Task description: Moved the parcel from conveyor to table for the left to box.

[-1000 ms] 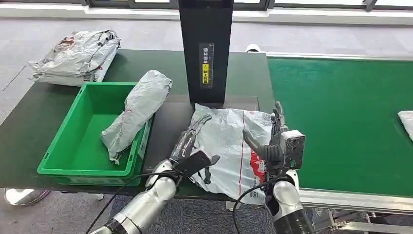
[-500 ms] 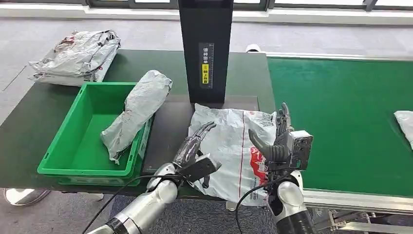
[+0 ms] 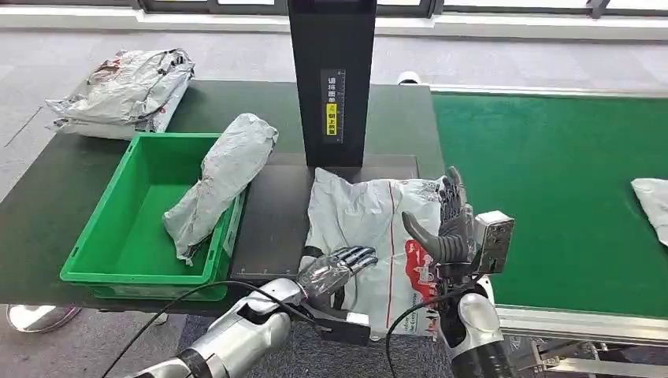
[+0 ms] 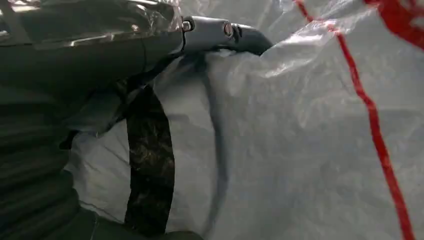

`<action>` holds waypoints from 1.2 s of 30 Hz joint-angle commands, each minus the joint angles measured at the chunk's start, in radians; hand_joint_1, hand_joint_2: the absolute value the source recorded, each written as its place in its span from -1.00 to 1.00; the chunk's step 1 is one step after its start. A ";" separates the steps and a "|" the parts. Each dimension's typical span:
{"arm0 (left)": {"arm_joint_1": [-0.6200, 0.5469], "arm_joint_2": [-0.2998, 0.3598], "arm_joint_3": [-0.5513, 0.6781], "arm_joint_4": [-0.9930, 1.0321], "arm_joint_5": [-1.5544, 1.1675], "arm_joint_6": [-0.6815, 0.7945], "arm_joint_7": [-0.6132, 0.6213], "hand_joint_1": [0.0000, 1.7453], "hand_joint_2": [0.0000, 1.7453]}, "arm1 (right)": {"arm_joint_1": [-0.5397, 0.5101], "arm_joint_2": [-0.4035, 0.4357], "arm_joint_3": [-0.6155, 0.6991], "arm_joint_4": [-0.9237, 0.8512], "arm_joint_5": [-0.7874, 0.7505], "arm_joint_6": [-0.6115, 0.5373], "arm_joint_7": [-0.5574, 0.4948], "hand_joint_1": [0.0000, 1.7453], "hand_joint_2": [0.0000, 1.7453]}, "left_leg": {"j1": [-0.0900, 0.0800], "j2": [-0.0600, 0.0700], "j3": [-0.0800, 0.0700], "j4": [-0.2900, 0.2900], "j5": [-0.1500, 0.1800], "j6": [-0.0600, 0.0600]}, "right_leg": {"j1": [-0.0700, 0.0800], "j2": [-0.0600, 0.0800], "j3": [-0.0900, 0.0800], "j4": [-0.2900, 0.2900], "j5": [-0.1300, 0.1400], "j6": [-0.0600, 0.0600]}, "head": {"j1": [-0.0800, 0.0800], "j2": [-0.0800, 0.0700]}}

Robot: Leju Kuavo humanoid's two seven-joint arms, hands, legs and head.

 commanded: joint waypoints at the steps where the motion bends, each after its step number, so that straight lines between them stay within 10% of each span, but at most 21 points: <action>1: -0.063 0.029 -0.120 0.152 -0.012 -0.021 0.007 -1.00 1.00 | -0.021 -0.006 -0.060 0.070 0.001 0.006 -0.002 -1.00 1.00 | 0.000 0.002 0.004 -0.002 0.000 0.000 | 0.001 -0.003 0.004 -0.002 0.000 -0.001 | 0.000 0.000; 11: -0.063 0.029 -0.120 0.152 -0.012 -0.021 0.007 -1.00 1.00 | -0.021 -0.006 -0.060 0.070 0.001 0.006 -0.002 -1.00 1.00 | 0.000 0.004 0.005 -0.003 0.000 0.001 | 0.001 -0.002 0.006 -0.003 0.001 -0.001 | 0.000 0.000; 12: -0.071 0.034 -0.128 0.159 -0.019 -0.074 0.012 1.00 1.00 | -0.008 -0.010 -0.055 0.061 -0.006 0.015 -0.006 -1.00 1.00 | 0.000 0.003 0.005 -0.003 0.000 0.000 | 0.000 -0.002 0.006 -0.002 0.000 -0.001 | 0.000 0.000; 24: -0.017 0.048 0.114 -0.193 0.095 0.160 -0.035 1.00 1.00 | 0.075 -0.003 -0.035 -0.058 -0.034 -0.033 -0.005 -1.00 1.00 | 0.000 0.003 0.004 -0.001 0.000 0.000 | 0.001 -0.003 0.005 -0.001 0.000 -0.001 | 0.000 0.000; 25: -0.016 0.027 0.275 -0.480 0.382 0.248 -0.137 1.00 1.00 | 0.124 0.026 -0.088 -0.146 -0.059 -0.090 -0.013 -1.00 1.00 | 0.000 0.002 0.003 -0.001 0.000 0.000 | 0.000 -0.003 0.004 0.000 0.000 -0.001 | 0.000 0.000; 28: -0.101 0.071 0.260 -0.688 0.320 0.189 0.099 1.00 1.00 | 0.122 0.070 -0.140 -0.230 -0.028 -0.074 0.052 -1.00 1.00 | 0.001 -0.002 -0.005 0.004 0.001 -0.001 | 0.002 -0.006 -0.004 0.003 0.000 -0.001 | 0.000 0.000; 36: -0.139 -0.013 0.230 -0.648 0.212 0.268 0.078 1.00 1.00 | 0.122 0.138 -0.283 -0.355 0.041 -0.065 0.111 -1.00 1.00 | 0.000 -0.002 -0.003 0.001 0.002 -0.001 | 0.001 -0.005 -0.002 0.001 0.000 -0.002 | 0.000 0.000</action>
